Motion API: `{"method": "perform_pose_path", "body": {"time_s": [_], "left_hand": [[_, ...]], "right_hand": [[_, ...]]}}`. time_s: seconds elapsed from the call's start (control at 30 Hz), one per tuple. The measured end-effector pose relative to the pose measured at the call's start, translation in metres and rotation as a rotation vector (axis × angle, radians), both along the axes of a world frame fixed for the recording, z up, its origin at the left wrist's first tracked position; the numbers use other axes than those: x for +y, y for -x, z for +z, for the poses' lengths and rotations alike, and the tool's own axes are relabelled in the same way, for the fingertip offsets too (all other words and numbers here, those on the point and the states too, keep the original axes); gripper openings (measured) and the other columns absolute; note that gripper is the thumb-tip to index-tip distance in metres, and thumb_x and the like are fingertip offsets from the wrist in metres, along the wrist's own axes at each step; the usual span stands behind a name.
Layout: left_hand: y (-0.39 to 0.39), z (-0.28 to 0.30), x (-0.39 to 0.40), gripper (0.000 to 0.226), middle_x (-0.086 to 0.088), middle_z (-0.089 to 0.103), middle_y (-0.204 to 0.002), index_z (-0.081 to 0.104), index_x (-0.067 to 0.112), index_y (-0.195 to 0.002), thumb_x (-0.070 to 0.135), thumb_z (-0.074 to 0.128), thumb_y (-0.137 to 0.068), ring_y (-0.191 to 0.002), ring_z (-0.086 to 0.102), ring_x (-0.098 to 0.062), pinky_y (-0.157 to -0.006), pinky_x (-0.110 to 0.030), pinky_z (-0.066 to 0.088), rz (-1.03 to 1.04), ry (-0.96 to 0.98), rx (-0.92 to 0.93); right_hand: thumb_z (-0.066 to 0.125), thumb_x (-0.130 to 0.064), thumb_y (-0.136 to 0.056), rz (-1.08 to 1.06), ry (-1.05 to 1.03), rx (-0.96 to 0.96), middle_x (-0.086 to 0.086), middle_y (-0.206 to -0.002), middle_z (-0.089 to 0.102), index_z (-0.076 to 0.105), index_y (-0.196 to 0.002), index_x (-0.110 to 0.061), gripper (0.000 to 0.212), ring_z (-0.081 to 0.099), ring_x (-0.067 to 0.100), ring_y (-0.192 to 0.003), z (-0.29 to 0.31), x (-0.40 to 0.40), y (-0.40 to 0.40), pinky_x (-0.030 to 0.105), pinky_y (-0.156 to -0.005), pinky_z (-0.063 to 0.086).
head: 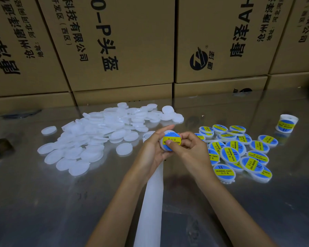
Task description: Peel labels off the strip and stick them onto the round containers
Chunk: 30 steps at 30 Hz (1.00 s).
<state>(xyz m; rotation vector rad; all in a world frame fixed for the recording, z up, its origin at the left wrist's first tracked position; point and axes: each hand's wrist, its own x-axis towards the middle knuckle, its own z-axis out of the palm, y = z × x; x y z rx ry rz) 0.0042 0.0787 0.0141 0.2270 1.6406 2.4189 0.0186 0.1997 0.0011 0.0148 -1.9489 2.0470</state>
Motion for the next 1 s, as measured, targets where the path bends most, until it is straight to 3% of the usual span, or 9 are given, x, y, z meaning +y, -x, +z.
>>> {"method": "perform_pose_path", "body": {"time_s": [0.23,0.43,0.6,0.8,0.9,1.0], "left_hand": [[-0.003,0.001,0.003,0.037,-0.019,0.063,-0.132,0.063,0.021,-0.13,0.018,0.035,-0.106,-0.112,0.065,-0.023,-0.093,-0.03,0.054,-0.005,0.074,0.052],[-0.005,0.001,0.005,0.036,-0.015,0.064,-0.132,0.063,0.02,-0.127,0.016,0.035,-0.106,-0.112,0.065,-0.02,-0.091,-0.027,0.054,0.026,0.034,0.036],[-0.008,0.001,0.011,0.035,-0.019,0.064,-0.131,0.058,0.009,-0.133,0.015,0.036,-0.106,-0.128,0.058,-0.028,-0.099,-0.034,0.051,0.079,-0.164,-0.045],[-0.013,0.006,0.022,0.037,-0.02,0.065,-0.13,0.057,0.004,-0.135,0.016,0.039,-0.104,-0.127,0.058,-0.036,-0.106,-0.045,0.048,0.033,-0.349,-0.097],[-0.015,0.008,0.024,0.038,-0.018,0.067,-0.127,0.056,0.004,-0.135,0.017,0.037,-0.104,-0.124,0.061,-0.032,-0.109,-0.044,0.046,0.021,-0.337,-0.08],[-0.016,0.009,0.024,0.037,-0.011,0.071,-0.122,0.058,0.007,-0.132,0.02,0.037,-0.103,-0.107,0.069,-0.023,-0.094,-0.033,0.055,0.032,-0.247,-0.027]], "right_hand": [[0.081,-0.021,-0.079,-0.043,-0.079,-0.008,0.001,-0.072,0.073,0.063,-0.085,-0.014,0.02,0.069,0.028,-0.077,-0.003,0.001,0.003,0.037,-0.074,0.055],[0.076,-0.055,-0.071,-0.211,-0.388,-0.043,-0.009,-0.065,0.064,0.057,-0.081,-0.031,0.032,0.058,0.003,-0.059,-0.013,0.002,0.007,0.032,-0.062,0.048],[0.075,-0.061,-0.07,-0.255,-0.436,0.012,-0.01,-0.066,0.062,0.041,-0.105,-0.04,0.053,0.06,0.0,-0.065,-0.012,0.005,0.005,0.028,-0.058,0.041],[0.047,-0.091,-0.063,-0.291,-0.576,-0.039,-0.018,-0.068,0.059,0.042,-0.081,-0.029,0.065,0.057,0.0,-0.064,-0.011,0.004,0.001,0.03,-0.056,0.039],[0.032,-0.092,-0.071,-0.353,-0.734,0.008,-0.014,-0.067,0.059,0.044,-0.083,-0.028,0.066,0.054,0.003,-0.064,-0.012,0.005,0.001,0.025,-0.053,0.034],[0.021,-0.086,-0.082,-0.385,-0.796,0.09,-0.011,-0.06,0.054,0.05,-0.086,-0.028,0.065,0.049,0.008,-0.058,-0.013,0.006,0.0,0.022,-0.051,0.031]]}}
